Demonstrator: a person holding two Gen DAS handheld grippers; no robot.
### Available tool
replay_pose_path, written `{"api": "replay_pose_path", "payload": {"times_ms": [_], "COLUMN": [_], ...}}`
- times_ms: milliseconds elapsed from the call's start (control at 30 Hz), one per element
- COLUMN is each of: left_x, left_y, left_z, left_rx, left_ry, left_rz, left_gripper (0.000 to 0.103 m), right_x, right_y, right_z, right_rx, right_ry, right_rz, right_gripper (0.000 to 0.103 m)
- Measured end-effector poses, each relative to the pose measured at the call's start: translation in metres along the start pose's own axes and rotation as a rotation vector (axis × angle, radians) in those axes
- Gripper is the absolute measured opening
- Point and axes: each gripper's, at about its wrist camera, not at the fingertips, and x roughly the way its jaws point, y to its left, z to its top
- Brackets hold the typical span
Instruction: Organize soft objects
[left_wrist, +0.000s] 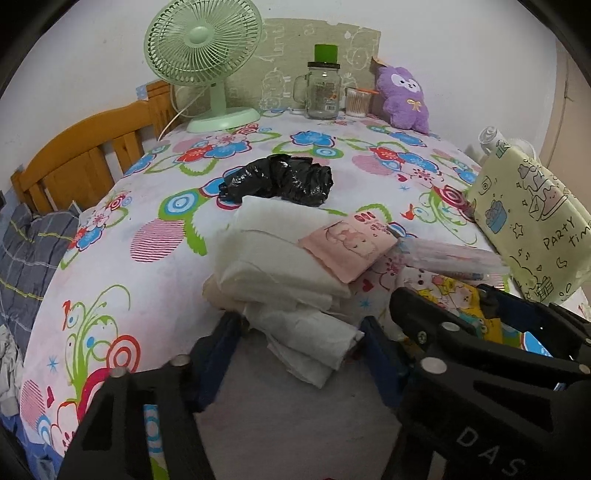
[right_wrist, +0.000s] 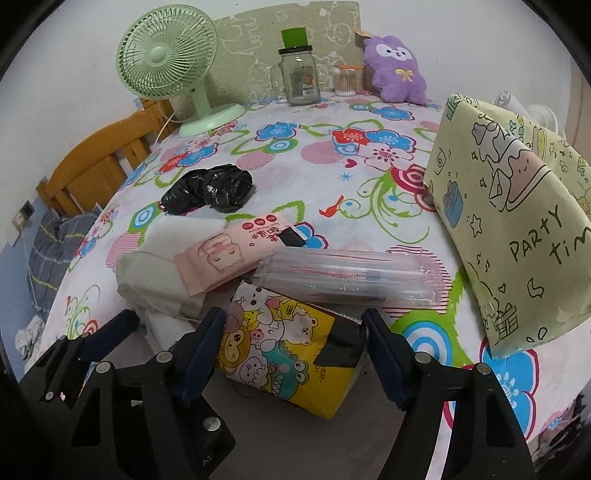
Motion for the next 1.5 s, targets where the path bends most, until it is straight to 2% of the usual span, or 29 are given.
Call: {"api": "replay_pose_path", "payload": {"times_ms": [200, 233, 267, 300, 567, 1000, 1500], "left_x": [-0.003, -0.003, -0.004, -0.006, -0.017, -0.047, -0.088], "left_y": [-0.002, -0.003, -0.003, -0.004, -0.006, -0.009, -0.022], "left_z": [0.0, -0.001, -0.002, -0.002, -0.008, -0.008, 0.011], "left_rx": [-0.003, -0.004, -0.006, -0.008, -0.021, -0.036, -0.031], "left_ry": [0.012, 0.012, 0.013, 0.012, 0.003, -0.059, -0.153], "left_rz": [0.003, 0.004, 0.0, 0.002, 0.006, 0.032, 0.036], "left_gripper": [0.05, 0.046, 0.037, 0.034, 0.031, 0.03, 0.03], "right_x": [-0.003, -0.004, -0.005, -0.005, -0.015, -0.042, -0.085], "right_y": [0.001, 0.001, 0.002, 0.002, 0.005, 0.009, 0.007], "right_z": [-0.001, -0.002, -0.002, -0.003, -0.007, -0.007, 0.009], "right_rx": [-0.006, -0.009, -0.012, -0.014, -0.027, -0.046, -0.044], "right_ry": [0.0, -0.001, 0.0, 0.003, -0.008, -0.066, -0.165], "right_rz": [0.017, 0.016, 0.02, 0.023, 0.045, 0.067, 0.083], "right_gripper": [0.076, 0.076, 0.076, 0.075, 0.075, 0.075, 0.075]}}
